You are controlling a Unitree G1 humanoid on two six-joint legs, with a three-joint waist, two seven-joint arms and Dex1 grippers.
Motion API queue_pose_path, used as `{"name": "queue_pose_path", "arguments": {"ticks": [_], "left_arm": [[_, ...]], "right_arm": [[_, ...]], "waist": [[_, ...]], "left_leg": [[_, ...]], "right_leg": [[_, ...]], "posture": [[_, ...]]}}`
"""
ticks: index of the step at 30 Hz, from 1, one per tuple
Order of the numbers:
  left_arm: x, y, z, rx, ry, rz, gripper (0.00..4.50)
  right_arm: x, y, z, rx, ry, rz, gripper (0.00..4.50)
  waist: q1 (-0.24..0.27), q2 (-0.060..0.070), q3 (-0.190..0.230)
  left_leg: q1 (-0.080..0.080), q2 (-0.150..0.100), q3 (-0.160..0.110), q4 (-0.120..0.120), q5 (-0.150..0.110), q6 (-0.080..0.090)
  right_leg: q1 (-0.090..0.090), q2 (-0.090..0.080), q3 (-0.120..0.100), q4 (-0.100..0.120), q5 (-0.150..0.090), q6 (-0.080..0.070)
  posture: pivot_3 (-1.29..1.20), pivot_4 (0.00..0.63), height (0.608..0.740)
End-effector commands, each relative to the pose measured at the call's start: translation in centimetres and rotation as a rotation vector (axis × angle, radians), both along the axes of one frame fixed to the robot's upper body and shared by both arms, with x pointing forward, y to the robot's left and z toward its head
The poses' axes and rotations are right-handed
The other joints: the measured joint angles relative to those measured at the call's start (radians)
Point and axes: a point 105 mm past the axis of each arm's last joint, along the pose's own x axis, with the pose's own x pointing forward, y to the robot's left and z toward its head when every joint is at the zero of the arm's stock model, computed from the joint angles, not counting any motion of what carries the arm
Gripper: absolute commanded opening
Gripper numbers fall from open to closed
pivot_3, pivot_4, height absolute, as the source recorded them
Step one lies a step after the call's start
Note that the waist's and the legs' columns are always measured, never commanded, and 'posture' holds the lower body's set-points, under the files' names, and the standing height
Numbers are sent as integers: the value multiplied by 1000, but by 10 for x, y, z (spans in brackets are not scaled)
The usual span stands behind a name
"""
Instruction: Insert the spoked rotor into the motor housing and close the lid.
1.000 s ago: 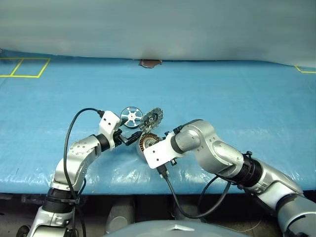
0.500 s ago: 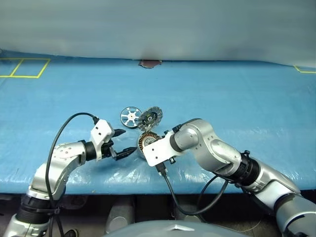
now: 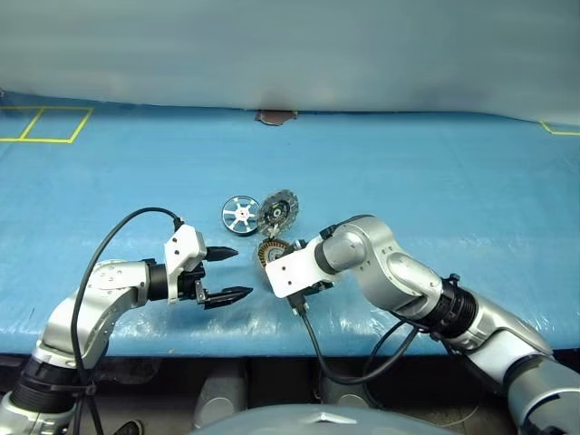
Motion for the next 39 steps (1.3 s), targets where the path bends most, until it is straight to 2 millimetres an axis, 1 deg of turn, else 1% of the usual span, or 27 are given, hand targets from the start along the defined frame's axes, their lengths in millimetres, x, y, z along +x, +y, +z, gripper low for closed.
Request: {"name": "queue_pose_path", "arguments": {"ticks": [1, 6, 10, 16, 21, 24, 29, 32, 34, 36, 38, 39], "left_arm": [[3, 0, 12, -12, -53, -8, 4500], [6, -1, 11, -15, -62, -3, 4500], [7, -4, 9, -21, -65, -5, 4500], [10, -6, 10, -25, -75, -11, 4500], [9, -8, 10, -31, -76, -18, 4500], [9, -9, 11, -39, -77, -22, 4500], [8, -11, 13, -46, -79, -38, 4500], [8, -11, 17, -54, -87, -45, 4500], [8, -13, 19, -66, -89, -51, 4500], [7, -16, 20, -76, -84, -61, 4500], [6, -20, 19, -87, -77, -73, 4500], [6, -22, 19, -93, -74, -79, 4500]], "right_arm": [[0, -3, -1, 4, 29, -36, 3464], [-8, 2, 10, 49, 43, -21, 3464], [-20, 9, 19, 86, 60, 9, 3464], [-23, 15, 29, 119, 40, 25, 3464], [-19, 13, 32, 123, 12, 7, 3464], [-16, 10, 36, 156, -2, -28, 3464], [-15, -3, 48, 222, -18, -106, 3464], [-11, -13, 66, 342, -47, -205, 3464], [-8, -18, 80, 455, -66, -280, 3464], [-6, -25, 94, 603, -75, -365, 3464], [0, -40, 106, 768, -104, -500, 3464], [2, -49, 109, 840, -116, -575, 3464]], "waist": [[0, 0, 0], [0, 0, 0], [-1, 0, 0], [-4, 0, 0], [-3, 0, 0], [-3, 0, 0], [-1, 0, 1], [-1, 0, 1], [-1, -1, 1], [-3, -1, 1], [-2, -1, 1], [0, -1, 1]], "left_leg": [[0, 0, 0, 0, 0, 0], [-2, 0, 0, -1, 0, 0], [-3, 0, 0, -1, 0, 0], [-3, 1, 0, -2, 0, 0], [-3, 1, 1, -2, 0, 0], [-3, 1, 1, -2, 0, 0], [-3, 1, 0, -2, 0, 0], [-4, 1, 0, -2, 0, 0], [-4, 1, 0, -2, 0, 0], [-3, 1, 1, -2, 0, 0], [-3, 1, 1, -2, 0, 0], [-3, 1, 0, -3, 0, 0]], "right_leg": [[0, 0, 0, 0, 0, 0], [1, 0, 0, 0, 0, 0], [0, 0, 0, 0, 0, 0], [0, 1, 0, 0, 0, -1], [0, 1, 0, 0, 0, -1], [0, 1, 0, 0, 0, -1], [0, 1, 0, 0, 0, -1], [0, 1, 0, 0, -1, -1], [0, 1, 0, 0, -1, -1], [0, 1, 0, 0, -1, -1], [0, 1, 0, 0, -1, -1], [0, 1, 0, 0, -1, -1]], "posture": [[0, 150, 740], [0, 150, 740], [0, 150, 740], [0, 150, 740], [0, 150, 740], [0, 150, 740], [0, 150, 740], [0, 150, 740], [0, 150, 740], [0, 150, 740], [0, 150, 740], [0, 150, 740]]}}
